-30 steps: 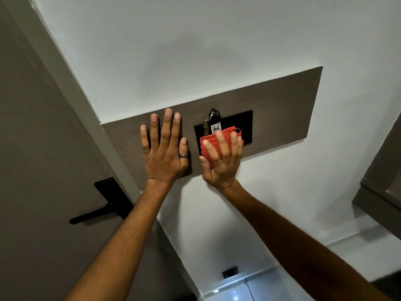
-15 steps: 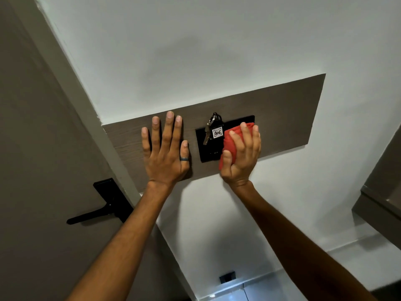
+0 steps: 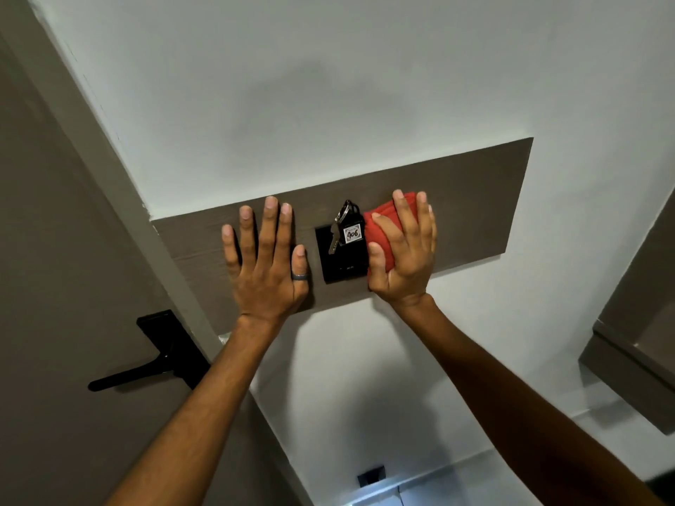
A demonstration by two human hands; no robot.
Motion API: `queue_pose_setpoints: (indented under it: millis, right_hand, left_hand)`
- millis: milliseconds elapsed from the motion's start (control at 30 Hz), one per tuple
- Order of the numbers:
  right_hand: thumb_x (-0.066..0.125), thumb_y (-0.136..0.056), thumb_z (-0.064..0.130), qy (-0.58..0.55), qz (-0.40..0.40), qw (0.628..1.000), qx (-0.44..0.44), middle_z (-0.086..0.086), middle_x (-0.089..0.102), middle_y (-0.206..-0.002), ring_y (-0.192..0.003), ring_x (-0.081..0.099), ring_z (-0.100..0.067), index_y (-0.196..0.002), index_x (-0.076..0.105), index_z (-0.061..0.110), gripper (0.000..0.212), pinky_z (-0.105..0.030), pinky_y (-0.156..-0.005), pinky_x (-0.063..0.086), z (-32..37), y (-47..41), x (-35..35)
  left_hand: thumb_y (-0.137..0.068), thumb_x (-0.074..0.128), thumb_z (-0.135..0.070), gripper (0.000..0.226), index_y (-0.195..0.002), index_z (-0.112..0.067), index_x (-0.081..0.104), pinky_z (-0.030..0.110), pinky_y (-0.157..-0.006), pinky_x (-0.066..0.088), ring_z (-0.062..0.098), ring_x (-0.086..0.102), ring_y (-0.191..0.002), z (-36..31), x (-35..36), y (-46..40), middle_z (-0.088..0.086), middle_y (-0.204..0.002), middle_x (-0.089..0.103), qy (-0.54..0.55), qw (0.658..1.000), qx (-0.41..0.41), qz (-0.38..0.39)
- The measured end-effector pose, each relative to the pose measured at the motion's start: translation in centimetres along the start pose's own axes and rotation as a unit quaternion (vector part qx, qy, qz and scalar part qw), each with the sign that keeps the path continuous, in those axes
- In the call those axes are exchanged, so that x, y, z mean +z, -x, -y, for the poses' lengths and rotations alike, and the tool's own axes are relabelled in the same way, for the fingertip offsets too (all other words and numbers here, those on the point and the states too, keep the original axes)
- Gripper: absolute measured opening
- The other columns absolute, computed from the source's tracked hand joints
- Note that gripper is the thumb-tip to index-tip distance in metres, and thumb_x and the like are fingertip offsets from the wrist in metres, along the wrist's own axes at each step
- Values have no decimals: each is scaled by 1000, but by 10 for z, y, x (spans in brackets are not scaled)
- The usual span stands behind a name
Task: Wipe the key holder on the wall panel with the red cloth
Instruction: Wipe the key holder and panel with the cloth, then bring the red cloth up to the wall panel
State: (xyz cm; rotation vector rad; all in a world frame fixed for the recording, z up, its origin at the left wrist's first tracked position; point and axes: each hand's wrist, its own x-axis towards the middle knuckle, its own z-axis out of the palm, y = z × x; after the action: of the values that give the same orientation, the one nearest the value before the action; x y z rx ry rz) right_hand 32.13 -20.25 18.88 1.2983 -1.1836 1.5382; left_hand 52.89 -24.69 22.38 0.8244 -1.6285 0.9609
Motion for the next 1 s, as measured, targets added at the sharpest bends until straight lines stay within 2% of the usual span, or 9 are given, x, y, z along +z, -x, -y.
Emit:
queue_pose_setpoints:
  millis: [167,300,433,600,767,833,900,967,1000]
  right_hand:
    - [50,-105,43,5,51,993,-110,-14,52,-155,-157,32,-39,-142,58,21,44,-56,-129,27,-31,-14,-12]
    - [48,-106,41,12,20,1000,21,-13,51,-157,-159,28,-36,-145,56,23,43,-56,-129,25,-17,-11,-6]
    - [51,-105,39,23,68,992,-108,-13,56,-153,-154,36,-41,-144,58,21,43,-57,-128,27,-26,-20,-15]
    - [56,-104,33,21,52,998,-18,-12,55,-153,-159,26,-31,-146,55,23,43,-55,-130,25,-9,-14,-10]
    - [69,-94,3,46,159,979,-121,-18,56,-152,-147,44,-47,-147,54,9,55,-61,-117,46,-42,21,-56]
    - [67,-98,1,45,207,975,-62,-16,56,-152,-147,46,-44,-145,57,6,49,-54,-117,47,-60,43,-87]
    - [60,-103,7,-15,227,968,107,-14,56,-153,-149,46,-33,-145,58,6,42,-43,-124,41,-70,59,-121]
    - [56,-106,21,-111,207,904,358,-8,60,-150,-143,53,-20,-148,56,12,42,-34,-122,43,-80,66,-152]
    - [56,-107,28,-174,189,842,474,-10,66,-142,-133,61,-24,-146,57,15,42,-37,-116,49,-89,66,-171]
  left_hand:
    - [-106,32,-36,57,-159,-14,31,48,-129,6,25,5,-158,1,3,1,1,-166,21,-4,1000,0,-5]
    - [-106,34,-36,58,-160,-14,28,49,-129,6,25,5,-158,-2,3,-1,3,-167,22,-5,1000,-15,-2]
    - [-105,35,-34,59,-160,-14,26,50,-127,5,25,3,-158,-11,3,-4,3,-166,22,3,1000,-18,3]
    - [-106,34,-32,58,-160,-14,25,48,-128,1,38,23,-151,-15,2,-5,13,-161,36,11,999,-32,22]
    - [-106,34,-28,56,-158,-6,29,48,-128,4,29,7,-157,-32,-12,13,19,-162,32,66,992,-58,87]
    - [-106,34,-28,57,-156,-2,33,51,-127,8,32,10,-156,-48,-24,36,20,-163,28,108,982,-87,127]
    - [-104,36,-27,57,-153,1,35,51,-129,8,30,8,-157,-71,-37,59,21,-164,25,146,971,-131,136]
    - [-104,38,-28,56,-152,0,35,51,-128,8,30,9,-157,-106,-46,78,22,-162,25,170,969,-111,138]
    - [-104,38,-30,57,-152,-1,35,50,-128,8,31,9,-157,-133,-50,85,21,-162,25,185,967,-79,157]
